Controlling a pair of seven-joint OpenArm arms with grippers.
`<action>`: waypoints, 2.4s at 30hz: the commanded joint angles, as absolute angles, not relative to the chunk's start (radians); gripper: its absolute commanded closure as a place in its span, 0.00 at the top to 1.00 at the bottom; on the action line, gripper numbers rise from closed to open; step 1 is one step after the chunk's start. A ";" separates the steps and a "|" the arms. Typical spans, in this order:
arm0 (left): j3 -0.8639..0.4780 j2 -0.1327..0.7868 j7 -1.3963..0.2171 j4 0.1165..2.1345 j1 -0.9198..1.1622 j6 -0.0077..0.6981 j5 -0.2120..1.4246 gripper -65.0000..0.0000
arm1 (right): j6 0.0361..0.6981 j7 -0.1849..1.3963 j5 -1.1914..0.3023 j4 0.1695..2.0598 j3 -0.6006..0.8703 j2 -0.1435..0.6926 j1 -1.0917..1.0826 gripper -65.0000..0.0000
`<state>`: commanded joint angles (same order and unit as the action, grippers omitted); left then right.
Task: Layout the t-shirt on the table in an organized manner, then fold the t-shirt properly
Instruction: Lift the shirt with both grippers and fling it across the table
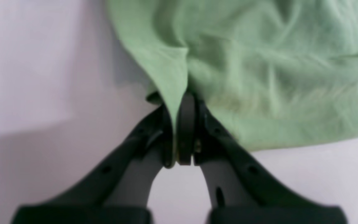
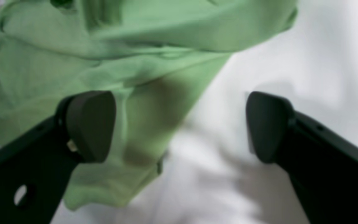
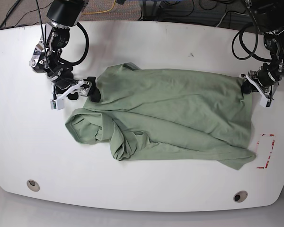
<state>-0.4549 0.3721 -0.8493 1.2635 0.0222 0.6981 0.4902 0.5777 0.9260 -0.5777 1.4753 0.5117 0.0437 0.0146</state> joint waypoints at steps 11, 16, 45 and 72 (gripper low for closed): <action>-0.455 0.372 -0.849 1.264 0.027 0.698 0.490 0.00 | 0.578 0.947 -0.578 1.471 0.510 -0.048 0.028 0.98; -0.455 0.372 -0.849 1.264 0.025 0.698 0.490 0.00 | 0.579 0.943 -0.578 1.471 0.515 -0.044 0.027 0.51; -0.453 0.387 -0.895 1.886 0.188 0.698 0.490 0.00 | 0.631 1.053 -0.720 2.028 0.487 0.013 0.262 0.02; -0.303 0.380 -1.233 1.844 -0.947 0.607 0.490 0.00 | 0.698 1.127 -0.745 1.488 0.320 0.429 -0.743 0.03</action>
